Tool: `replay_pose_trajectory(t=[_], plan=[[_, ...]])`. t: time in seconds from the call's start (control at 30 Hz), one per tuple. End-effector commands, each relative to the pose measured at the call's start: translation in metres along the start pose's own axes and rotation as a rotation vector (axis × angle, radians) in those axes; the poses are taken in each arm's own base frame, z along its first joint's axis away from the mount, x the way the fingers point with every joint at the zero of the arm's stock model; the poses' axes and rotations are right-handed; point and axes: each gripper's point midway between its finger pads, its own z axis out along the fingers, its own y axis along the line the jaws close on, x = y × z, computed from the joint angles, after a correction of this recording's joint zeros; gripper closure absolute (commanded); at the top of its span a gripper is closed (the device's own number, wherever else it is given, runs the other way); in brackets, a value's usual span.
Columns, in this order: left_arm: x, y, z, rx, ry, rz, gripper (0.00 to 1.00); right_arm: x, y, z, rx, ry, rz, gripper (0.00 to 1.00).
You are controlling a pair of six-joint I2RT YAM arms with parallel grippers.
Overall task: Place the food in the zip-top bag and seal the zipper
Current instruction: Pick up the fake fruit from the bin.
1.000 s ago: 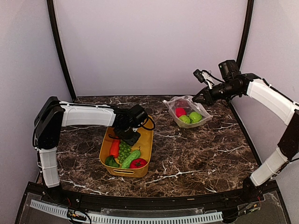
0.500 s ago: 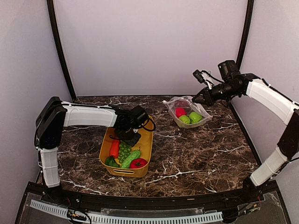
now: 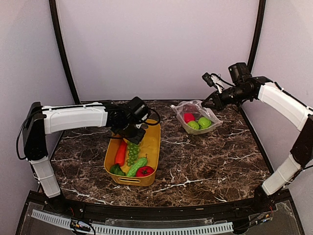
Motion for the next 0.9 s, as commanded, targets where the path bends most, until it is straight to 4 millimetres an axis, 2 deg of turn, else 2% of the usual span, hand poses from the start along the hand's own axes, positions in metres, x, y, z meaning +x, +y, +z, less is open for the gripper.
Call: replay_pose_trajectory(t=[0.0,0.23,0.33,0.43,0.6,0.73,0.87], plan=[[-0.023,-0.009,-0.054,0.079,-0.139,-0.042,0.99,-0.012,0.006,-0.009,0.008,-0.024,-0.031,1.0],[-0.042,-0.018,-0.099,0.115,-0.27,-0.057,0.99,-0.009,0.007,-0.009,0.001,-0.019,-0.027,1.0],[-0.057,-0.025,-0.121,0.153,-0.351,-0.051,0.99,-0.006,0.007,-0.007,-0.003,-0.011,-0.018,1.0],[-0.079,-0.032,-0.153,0.193,-0.473,-0.055,0.99,-0.002,0.01,-0.006,-0.01,0.002,-0.011,1.0],[-0.111,-0.048,-0.22,0.323,-0.687,-0.084,0.99,-0.006,0.019,-0.014,-0.025,0.014,-0.015,1.0],[-0.125,-0.053,-0.266,0.385,-0.827,-0.125,0.99,-0.009,0.024,-0.02,-0.029,0.01,-0.02,1.0],[-0.138,-0.065,-0.307,0.495,-0.949,-0.161,0.99,-0.006,0.029,-0.016,-0.064,0.023,0.005,1.0]])
